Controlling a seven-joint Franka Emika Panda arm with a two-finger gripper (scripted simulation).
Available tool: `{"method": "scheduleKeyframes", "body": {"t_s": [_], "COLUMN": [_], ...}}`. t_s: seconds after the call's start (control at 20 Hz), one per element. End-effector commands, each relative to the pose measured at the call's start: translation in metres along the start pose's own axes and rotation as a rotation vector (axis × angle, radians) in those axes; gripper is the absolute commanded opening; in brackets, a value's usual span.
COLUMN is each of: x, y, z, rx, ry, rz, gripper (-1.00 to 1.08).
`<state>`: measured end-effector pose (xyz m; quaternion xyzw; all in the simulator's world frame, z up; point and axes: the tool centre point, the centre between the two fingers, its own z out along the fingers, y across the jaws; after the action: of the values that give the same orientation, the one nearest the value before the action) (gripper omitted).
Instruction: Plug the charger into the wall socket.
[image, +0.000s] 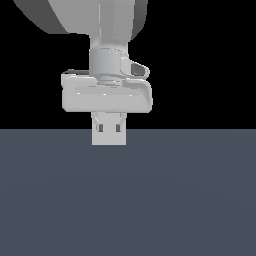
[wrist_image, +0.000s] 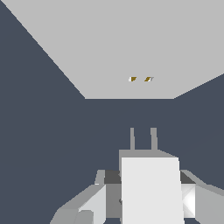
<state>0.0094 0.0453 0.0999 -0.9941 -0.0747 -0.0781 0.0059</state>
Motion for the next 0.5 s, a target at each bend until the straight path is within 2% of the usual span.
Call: {"method": "scheduleKeyframes", "body": {"t_s": [0.0, 0.45], "x": [0.000, 0.011], "y": [0.000, 0.000], "z": [0.000, 0.002], "rx": [0.000, 0.000], "ry": [0.000, 0.000], "rz": [0.000, 0.000], "gripper": [-1.00, -1.00]}}
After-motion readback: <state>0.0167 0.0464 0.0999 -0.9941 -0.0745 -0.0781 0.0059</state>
